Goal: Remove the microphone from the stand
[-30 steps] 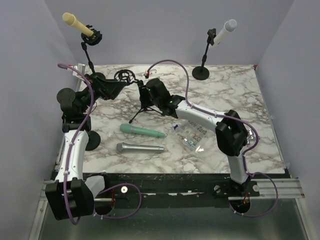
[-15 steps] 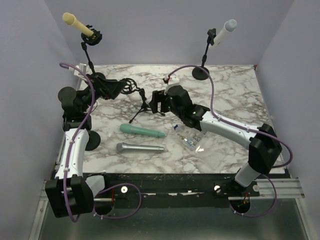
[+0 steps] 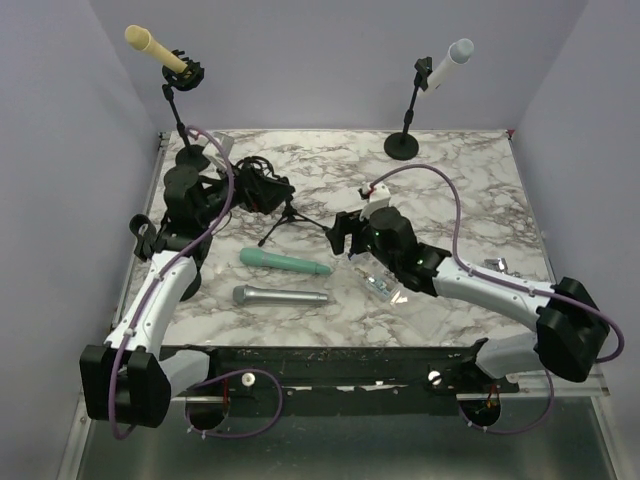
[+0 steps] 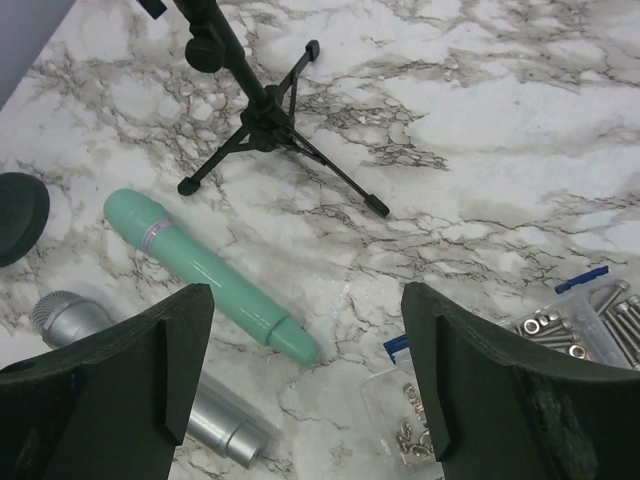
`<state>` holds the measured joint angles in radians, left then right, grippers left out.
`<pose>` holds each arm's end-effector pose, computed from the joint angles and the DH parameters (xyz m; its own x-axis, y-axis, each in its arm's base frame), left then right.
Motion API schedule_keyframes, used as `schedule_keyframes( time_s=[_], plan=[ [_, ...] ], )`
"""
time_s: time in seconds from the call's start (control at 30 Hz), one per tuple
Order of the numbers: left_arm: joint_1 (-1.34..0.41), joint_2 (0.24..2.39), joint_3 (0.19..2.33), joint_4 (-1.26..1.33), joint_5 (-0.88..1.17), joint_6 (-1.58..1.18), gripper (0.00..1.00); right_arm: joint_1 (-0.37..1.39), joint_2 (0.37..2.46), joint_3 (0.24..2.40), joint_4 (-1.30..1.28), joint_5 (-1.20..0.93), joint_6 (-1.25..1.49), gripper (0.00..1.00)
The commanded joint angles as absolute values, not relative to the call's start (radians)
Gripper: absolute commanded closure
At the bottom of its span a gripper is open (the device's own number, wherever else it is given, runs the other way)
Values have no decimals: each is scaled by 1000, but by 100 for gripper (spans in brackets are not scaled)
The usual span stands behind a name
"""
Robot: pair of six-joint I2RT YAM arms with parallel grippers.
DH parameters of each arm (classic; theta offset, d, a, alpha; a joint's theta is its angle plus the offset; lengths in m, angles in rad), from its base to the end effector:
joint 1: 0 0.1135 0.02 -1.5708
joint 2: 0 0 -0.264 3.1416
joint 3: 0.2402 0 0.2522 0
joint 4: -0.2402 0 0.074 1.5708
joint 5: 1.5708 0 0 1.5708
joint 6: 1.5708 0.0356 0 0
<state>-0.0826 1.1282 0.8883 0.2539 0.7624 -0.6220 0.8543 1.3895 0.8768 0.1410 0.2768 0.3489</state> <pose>0.2560 -0.0459 0.3535 -0.4244 -0.3877 -0.8183 0.6160 0.5388 -0.5747 0.2150 0.2320 0.2660 -0.4150 0.0242 -0.9095 -0.4430 0.8678 0.2252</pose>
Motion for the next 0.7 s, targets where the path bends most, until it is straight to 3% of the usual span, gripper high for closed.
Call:
schedule_keyframes(
  time_s=[0.0, 0.27, 0.67],
  plan=[
    [-204, 1129, 932, 75, 553, -381, 8, 853, 1288, 798, 225, 343, 323, 15],
    [-398, 1191, 940, -72, 174, -244, 6, 853, 1125, 611, 322, 374, 319, 11],
    [-486, 1338, 911, -102, -199, -462, 1, 851, 982, 475, 397, 447, 278, 3]
  ],
)
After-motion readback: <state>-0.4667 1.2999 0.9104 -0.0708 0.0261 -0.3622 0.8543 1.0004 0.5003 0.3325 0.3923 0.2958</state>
